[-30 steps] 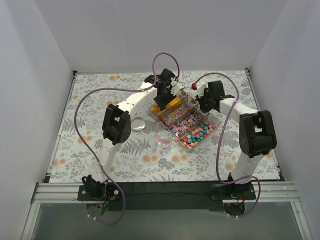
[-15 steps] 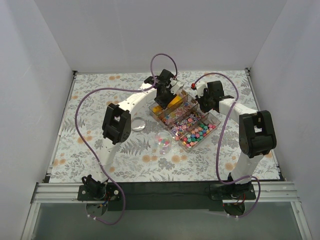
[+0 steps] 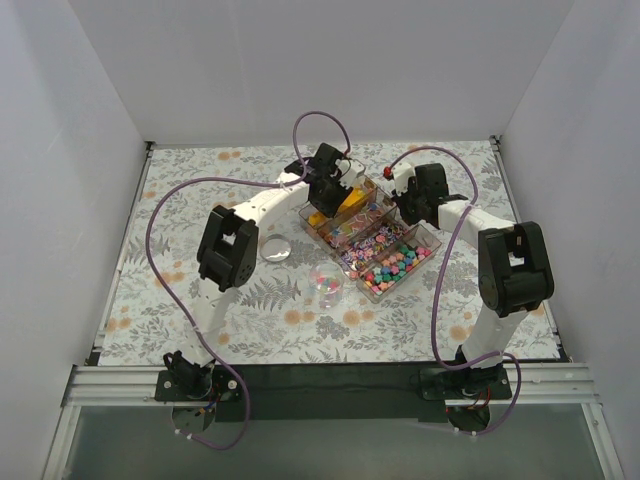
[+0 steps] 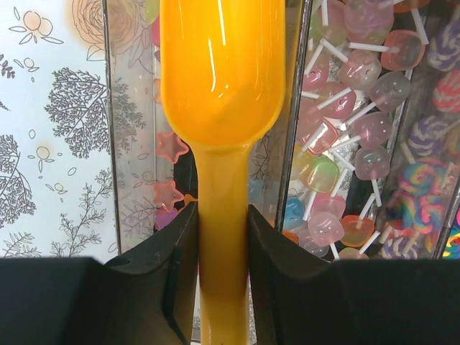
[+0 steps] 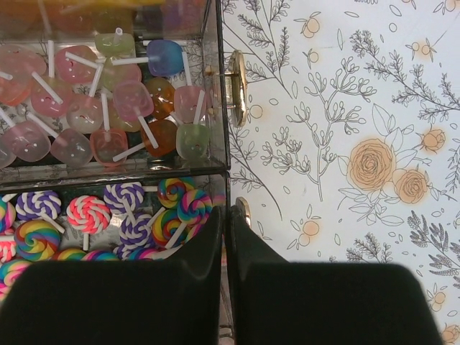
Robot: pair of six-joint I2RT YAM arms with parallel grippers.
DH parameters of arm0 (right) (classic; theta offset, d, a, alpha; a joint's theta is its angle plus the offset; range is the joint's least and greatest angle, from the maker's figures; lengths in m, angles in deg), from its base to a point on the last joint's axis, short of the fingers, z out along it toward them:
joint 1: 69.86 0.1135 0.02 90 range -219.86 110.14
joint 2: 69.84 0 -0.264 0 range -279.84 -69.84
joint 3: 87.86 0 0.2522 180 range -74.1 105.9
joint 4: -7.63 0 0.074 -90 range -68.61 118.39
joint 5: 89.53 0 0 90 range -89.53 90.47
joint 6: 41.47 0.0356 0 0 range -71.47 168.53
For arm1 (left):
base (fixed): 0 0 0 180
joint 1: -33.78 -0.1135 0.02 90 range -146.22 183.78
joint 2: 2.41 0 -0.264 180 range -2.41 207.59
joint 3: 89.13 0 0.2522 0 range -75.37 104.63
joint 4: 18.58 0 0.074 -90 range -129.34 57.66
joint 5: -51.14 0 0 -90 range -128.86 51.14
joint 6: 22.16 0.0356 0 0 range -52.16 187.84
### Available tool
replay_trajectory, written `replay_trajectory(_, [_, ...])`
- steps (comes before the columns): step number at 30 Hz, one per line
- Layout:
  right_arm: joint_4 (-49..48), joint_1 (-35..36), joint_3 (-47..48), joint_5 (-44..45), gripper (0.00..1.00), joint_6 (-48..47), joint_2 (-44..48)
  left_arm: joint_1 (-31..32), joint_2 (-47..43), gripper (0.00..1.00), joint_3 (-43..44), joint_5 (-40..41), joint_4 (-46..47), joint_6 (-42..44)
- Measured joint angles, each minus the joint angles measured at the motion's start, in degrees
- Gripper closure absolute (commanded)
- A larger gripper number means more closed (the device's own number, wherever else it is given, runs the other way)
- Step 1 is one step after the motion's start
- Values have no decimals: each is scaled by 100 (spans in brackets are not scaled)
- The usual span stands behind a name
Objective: Pack the candies
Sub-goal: Scoop the fake candies from the storage box.
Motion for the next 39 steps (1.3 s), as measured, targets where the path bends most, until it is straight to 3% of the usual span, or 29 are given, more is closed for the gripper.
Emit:
replay_trajectory(20, [-214, 44, -131, 142, 99, -48, 55, 20, -894, 100, -1296, 372, 404, -144])
replay_trajectory(25, [-273, 50, -181, 157, 99, -70, 76, 39, -911, 100, -1246, 503, 140, -127])
replay_trajectory(39, [-343, 87, -232, 334, 99, -96, 107, 81, -903, 100, -76, 697, -1440, -273])
